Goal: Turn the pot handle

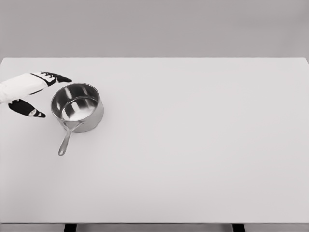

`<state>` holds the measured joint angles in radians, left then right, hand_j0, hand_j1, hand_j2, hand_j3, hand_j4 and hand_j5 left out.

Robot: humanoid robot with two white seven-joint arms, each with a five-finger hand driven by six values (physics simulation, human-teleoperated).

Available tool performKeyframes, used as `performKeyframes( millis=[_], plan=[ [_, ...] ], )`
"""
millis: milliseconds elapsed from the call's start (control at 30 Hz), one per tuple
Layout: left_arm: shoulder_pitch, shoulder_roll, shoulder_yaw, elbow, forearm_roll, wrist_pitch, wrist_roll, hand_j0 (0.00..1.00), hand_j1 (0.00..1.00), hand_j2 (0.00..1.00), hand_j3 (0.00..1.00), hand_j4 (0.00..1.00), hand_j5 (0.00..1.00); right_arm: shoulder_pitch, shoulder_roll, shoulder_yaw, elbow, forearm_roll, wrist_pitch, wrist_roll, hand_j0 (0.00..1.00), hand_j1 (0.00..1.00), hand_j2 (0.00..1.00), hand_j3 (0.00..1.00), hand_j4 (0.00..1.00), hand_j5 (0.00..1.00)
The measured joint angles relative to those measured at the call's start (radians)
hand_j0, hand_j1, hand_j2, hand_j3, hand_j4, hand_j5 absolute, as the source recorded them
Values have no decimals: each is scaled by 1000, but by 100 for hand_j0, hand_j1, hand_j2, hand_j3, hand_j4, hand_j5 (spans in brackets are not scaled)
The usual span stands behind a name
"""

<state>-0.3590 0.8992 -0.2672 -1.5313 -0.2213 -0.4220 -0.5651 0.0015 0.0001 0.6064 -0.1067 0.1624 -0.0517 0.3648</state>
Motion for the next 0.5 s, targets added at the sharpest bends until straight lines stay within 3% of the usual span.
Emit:
performKeyframes(
  millis=[233, 433, 500],
  plan=[
    [2, -4, -7, -20, -4, -36, -14, 100, 100, 100, 100, 100, 100, 17, 0, 1, 3, 1, 1, 0, 100, 100, 100, 100, 100, 100],
    [3, -2, -9, -161, 42, -129, -40, 100, 100, 100, 100, 100, 100, 17, 0, 1, 4, 1, 1, 0, 100, 100, 100, 100, 100, 100],
    [-41, 0, -31, -196, 73, -158, -43, 100, 100, 100, 100, 100, 100, 17, 0, 1, 4, 1, 1, 0, 100, 100, 100, 100, 100, 100]
  ],
)
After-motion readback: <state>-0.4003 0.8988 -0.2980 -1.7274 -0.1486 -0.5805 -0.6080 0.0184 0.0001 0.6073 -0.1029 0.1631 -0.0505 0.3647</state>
